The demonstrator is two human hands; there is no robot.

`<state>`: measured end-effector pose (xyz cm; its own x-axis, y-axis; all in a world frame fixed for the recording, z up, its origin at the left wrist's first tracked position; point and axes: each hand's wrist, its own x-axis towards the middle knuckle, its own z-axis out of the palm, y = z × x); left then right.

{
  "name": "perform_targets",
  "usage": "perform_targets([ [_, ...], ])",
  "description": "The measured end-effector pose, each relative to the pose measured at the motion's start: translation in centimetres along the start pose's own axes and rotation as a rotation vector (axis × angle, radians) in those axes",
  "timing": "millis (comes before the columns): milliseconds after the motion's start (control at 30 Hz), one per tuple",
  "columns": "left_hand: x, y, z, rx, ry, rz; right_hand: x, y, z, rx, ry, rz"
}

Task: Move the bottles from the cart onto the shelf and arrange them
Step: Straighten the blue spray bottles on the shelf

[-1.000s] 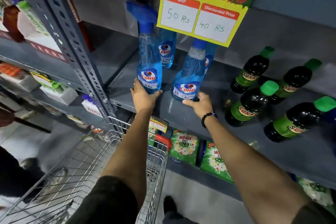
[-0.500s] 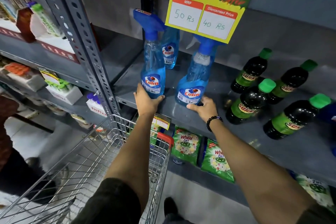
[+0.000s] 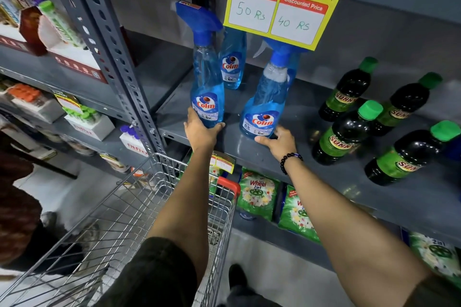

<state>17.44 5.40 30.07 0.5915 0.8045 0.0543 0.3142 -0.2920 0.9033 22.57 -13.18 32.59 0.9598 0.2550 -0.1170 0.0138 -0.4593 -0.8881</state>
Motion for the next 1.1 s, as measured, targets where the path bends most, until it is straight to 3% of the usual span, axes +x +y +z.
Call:
perform_targets([
  [567,0.4,0.0,0.2,0.02,-0.021,-0.029,0.4,-0.2,-0.3,-0.078,-0.035,0.015],
  [1100,0.0,0.8,-0.4,0.098,-0.061,-0.065,-0.1,0.1,-0.4,0.001,-0.037,-0.003],
])
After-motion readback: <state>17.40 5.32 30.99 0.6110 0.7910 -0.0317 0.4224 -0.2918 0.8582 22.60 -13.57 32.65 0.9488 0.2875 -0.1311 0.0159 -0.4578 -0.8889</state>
